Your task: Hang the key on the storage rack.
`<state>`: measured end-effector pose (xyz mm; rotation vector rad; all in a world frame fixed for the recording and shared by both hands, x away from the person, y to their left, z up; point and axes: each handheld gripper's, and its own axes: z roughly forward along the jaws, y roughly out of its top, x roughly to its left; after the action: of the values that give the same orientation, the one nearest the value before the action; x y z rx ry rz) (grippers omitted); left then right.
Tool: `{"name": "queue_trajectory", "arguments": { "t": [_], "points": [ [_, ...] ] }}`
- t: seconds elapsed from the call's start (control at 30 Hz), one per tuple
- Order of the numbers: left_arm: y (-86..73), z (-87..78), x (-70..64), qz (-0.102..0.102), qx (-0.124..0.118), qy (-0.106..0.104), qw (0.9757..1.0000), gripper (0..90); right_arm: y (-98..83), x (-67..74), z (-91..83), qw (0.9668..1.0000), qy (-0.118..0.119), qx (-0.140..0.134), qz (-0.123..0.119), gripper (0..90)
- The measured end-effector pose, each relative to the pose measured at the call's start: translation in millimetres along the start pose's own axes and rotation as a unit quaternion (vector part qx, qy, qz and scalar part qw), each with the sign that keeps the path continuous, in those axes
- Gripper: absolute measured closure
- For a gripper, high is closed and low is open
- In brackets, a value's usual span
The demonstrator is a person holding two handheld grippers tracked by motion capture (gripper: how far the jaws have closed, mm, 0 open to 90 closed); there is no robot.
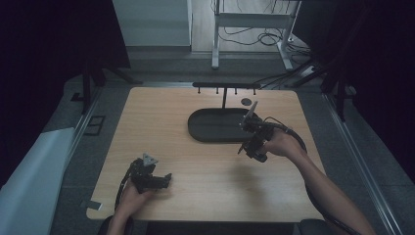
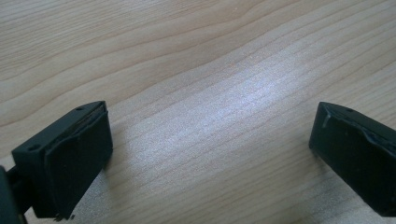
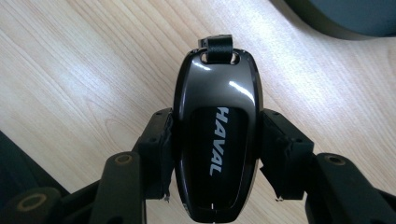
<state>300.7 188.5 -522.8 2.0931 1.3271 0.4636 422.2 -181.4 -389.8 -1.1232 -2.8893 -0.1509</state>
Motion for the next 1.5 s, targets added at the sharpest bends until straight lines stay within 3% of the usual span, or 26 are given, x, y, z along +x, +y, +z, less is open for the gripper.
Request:
{"name": "queue_trajectory", "arguments": {
  "t": [1.0,1.5],
  "points": [
    [0.2,-0.2,0.4,0.001,0.001,-0.001,1.0000,0.0,6.4,-40.2,-56.8,0.9980,0.011,-0.030,0.055,48.6],
    [0.2,-0.2,0.4,0.002,0.002,-0.001,1.0000,0.0,19.2,-59.2,-81.7,0.9954,0.002,-0.041,0.087,48.6]
  ]
}}
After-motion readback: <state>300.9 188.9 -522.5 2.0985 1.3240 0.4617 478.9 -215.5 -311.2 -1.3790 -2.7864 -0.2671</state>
